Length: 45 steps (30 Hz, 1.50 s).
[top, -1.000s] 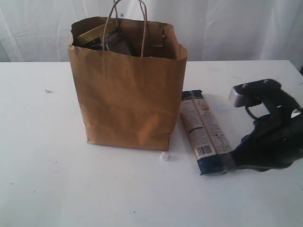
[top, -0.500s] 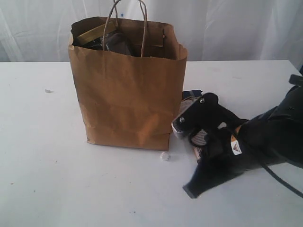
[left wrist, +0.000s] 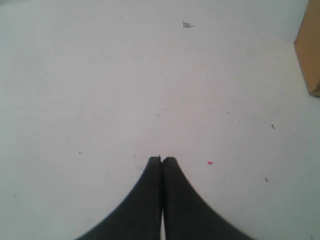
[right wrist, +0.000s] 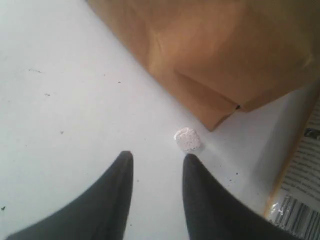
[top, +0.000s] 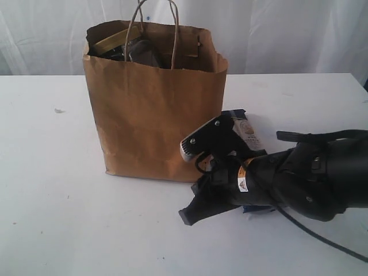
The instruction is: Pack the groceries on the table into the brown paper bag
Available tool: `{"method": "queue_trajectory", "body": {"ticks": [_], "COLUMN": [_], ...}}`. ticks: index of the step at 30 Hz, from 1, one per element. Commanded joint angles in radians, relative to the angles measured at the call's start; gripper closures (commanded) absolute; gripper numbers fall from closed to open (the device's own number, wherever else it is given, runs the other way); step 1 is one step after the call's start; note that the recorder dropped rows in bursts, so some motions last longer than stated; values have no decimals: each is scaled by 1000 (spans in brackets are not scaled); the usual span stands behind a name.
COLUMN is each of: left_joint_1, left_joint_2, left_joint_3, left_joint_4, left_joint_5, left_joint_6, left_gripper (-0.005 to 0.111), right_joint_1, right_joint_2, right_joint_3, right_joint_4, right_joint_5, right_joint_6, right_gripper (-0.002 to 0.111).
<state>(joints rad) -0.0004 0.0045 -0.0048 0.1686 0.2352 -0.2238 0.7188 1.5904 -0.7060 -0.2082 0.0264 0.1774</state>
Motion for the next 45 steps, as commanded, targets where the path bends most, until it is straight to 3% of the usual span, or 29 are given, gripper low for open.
{"method": "queue_trajectory", "body": {"ticks": [1, 7, 39, 42, 45], "left_joint_1": [-5, -5, -5, -5, -5], "left_joint_2": [-4, -4, -4, -4, -4], "left_joint_3": [5, 5, 5, 5, 5], "left_joint_4": [-4, -4, -4, -4, -4], "left_joint_5": [-4, -4, -4, -4, -4], "left_joint_6": [1, 1, 1, 1, 1], "left_gripper": [107, 107, 107, 107, 107], "right_joint_1": [1, 1, -62, -62, -62], "right_joint_2": [61, 150, 287, 287, 287], "right_joint_3": [-14, -101, -178, -178, -178], "right_joint_4": [11, 33, 35, 35, 35], "right_joint_5": [-10, 105, -7, 2, 30], "right_joint_6": [33, 137, 209, 223, 223], "right_gripper": [62, 59, 64, 70, 86]}}
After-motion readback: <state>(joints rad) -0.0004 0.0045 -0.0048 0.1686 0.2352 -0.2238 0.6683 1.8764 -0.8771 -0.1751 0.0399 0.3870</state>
